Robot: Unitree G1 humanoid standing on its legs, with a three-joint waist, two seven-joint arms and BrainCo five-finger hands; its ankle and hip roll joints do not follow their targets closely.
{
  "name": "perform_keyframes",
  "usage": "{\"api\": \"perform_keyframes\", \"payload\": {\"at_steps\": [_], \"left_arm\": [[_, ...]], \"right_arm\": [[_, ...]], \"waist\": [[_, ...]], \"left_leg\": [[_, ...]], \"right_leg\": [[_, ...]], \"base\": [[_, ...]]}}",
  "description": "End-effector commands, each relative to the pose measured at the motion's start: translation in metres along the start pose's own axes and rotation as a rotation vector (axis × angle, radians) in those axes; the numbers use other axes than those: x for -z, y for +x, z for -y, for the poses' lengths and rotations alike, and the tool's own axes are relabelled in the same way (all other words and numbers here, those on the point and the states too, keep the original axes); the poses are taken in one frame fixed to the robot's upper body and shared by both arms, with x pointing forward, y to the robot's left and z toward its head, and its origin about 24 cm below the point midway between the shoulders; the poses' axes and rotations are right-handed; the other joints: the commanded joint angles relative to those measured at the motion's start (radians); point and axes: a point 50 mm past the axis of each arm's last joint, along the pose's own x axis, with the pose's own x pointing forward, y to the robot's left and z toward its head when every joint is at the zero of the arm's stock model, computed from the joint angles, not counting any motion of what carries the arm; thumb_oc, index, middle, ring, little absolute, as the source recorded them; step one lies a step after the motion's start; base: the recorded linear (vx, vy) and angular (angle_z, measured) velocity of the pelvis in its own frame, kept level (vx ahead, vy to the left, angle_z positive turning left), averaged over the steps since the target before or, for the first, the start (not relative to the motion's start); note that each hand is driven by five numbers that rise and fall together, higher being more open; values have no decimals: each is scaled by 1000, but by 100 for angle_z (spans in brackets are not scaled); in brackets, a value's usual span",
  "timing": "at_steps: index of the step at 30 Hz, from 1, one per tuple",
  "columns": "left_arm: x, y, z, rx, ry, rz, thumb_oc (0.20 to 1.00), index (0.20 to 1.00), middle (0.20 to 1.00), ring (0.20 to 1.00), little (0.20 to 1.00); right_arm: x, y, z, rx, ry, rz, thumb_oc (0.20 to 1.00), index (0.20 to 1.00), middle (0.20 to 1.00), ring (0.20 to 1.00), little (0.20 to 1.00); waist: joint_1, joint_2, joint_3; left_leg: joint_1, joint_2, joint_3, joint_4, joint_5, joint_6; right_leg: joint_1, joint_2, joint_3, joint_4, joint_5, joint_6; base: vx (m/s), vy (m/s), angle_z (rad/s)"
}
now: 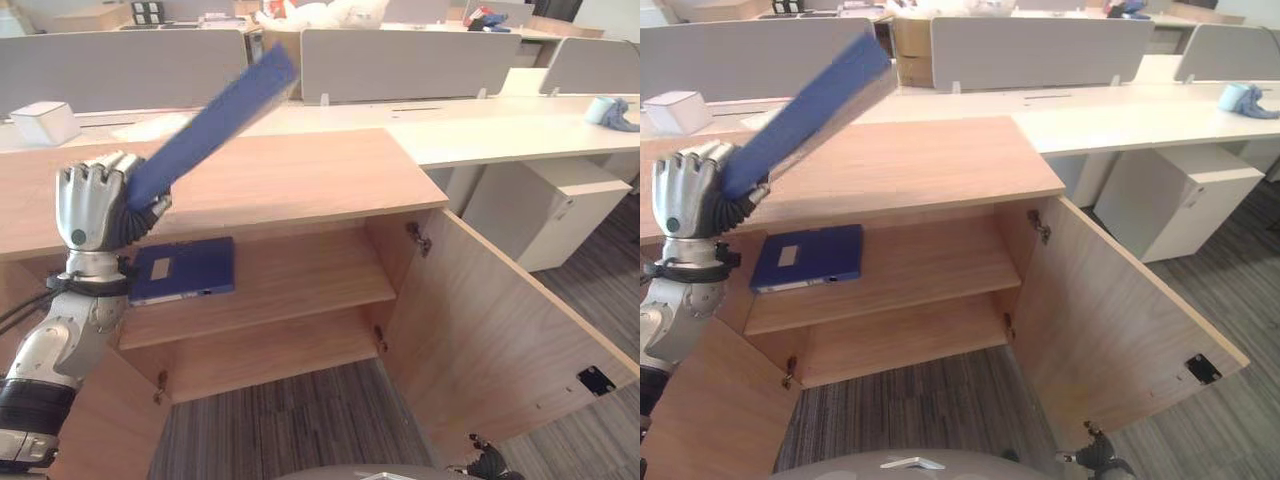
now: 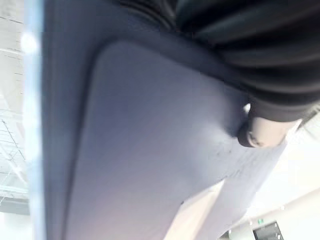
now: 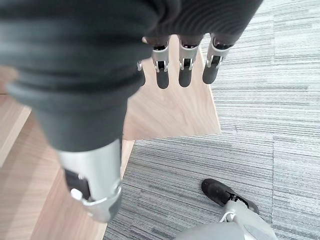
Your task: Put the empty folder in the office cabinet
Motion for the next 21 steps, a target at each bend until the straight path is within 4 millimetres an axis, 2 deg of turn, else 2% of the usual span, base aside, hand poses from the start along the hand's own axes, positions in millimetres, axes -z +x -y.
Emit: {"api": "perform_keyframes", "payload": {"at_steps": [1,4,5,8,9,12,13,15,16,17,18,19,21], "left_arm": [[4,31,-42,-243,-87,15,200,200,200,200,200],[-8,35,-59,-334,-182,60,200,200,200,200,200],[-17,37,-69,-387,-295,92,200,200,200,200,200],[-32,36,-81,-478,-554,142,200,200,200,200,200],[-32,36,-82,-476,-560,142,200,200,200,200,200],[-45,33,-83,-469,-826,190,200,200,200,200,200],[-45,33,-83,-469,-826,190,200,200,200,200,200],[-54,20,-62,-319,-1202,173,200,200,200,200,200],[-53,20,-62,-315,-1208,173,200,200,200,200,200],[-56,17,-56,-263,-1296,169,200,200,200,200,200],[-56,17,-56,-263,-1296,169,200,200,200,200,200],[-59,7,-44,-155,-1410,139,200,200,200,200,200],[-59,-6,-31,-47,-1506,89,200,200,200,200,200]], "right_arm": [[-19,5,19,43,-32,54,1000,1000,1000,1000,1000],[-19,6,18,30,-49,47,1000,1000,1000,1000,1000],[-18,6,17,22,-55,41,1000,1000,1000,1000,1000],[-20,7,18,16,-70,41,1000,1000,1000,1000,1000],[-20,7,19,18,-70,40,1000,1000,1000,1000,1000],[-31,8,22,11,-103,77,1000,1000,1000,1000,1000],[-31,8,22,11,-103,77,1000,1000,1000,1000,1000],[-74,3,32,0,-179,271,1000,1000,1000,1000,1000],[-73,3,32,0,-179,269,1000,1000,1000,1000,1000],[-84,0,35,-5,-191,317,1000,1000,1000,1000,1000],[-84,0,35,-5,-191,317,1000,1000,1000,1000,1000],[-104,-7,38,-16,-211,412,1000,1000,1000,1000,1000],[-125,-16,40,-31,-241,517,1000,1000,1000,1000,1000]], "waist": [[-24,6,-20],[-15,7,-21],[-11,8,-21],[-6,8,-22],[-6,9,-22],[-3,8,-18],[-3,8,-18],[-2,6,-6],[-1,8,-7],[0,9,-4],[0,9,-4],[3,8,3],[7,7,8]], "left_leg": [[21,55,-83,3,-76,-40],[18,55,-89,3,-73,-41],[16,55,-94,3,-71,-41],[11,55,-101,3,-66,-41],[11,55,-102,3,-66,-41],[7,57,-106,3,-62,-40],[7,57,-106,3,-62,-40],[1,57,-110,3,-58,-37],[1,57,-110,3,-58,-37],[-1,58,-110,3,-57,-36],[-1,58,-110,3,-57,-36],[-5,59,-111,3,-55,-34],[-8,59,-111,3,-52,-33]], "right_leg": [[28,-128,-25,12,28,104],[30,-127,-31,12,26,102],[32,-126,-34,12,24,100],[33,-125,-38,11,23,97],[33,-125,-39,11,23,97],[33,-125,-40,11,22,95],[33,-125,-40,11,22,95],[30,-122,-39,10,23,91],[31,-122,-39,10,23,91],[29,-122,-40,11,25,91],[29,-122,-40,11,25,91],[26,-121,-42,11,28,90],[24,-121,-45,11,30,89]], "base": [[-15,-12,10],[-21,-12,15],[-27,-13,7],[0,0,0],[0,0,0],[0,0,0],[0,0,0],[-33,-8,4],[-30,-4,4],[0,0,0],[-34,-3,-2],[-30,-2,0],[-21,-2,0]]}}
